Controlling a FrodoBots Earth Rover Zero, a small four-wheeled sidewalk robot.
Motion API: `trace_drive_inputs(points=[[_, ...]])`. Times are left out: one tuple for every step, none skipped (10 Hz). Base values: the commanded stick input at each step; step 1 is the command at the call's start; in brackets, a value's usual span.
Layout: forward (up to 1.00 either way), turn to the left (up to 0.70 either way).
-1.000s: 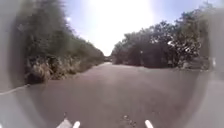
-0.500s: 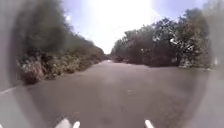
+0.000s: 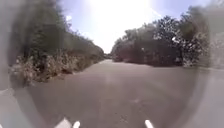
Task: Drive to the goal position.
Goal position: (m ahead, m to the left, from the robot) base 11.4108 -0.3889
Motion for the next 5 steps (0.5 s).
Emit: trace_drive_inputs(points=[[0.85, 0.00], [0.85, 0.00], [0.85, 0.00], [0.85, 0.00], [0.85, 0.00]])
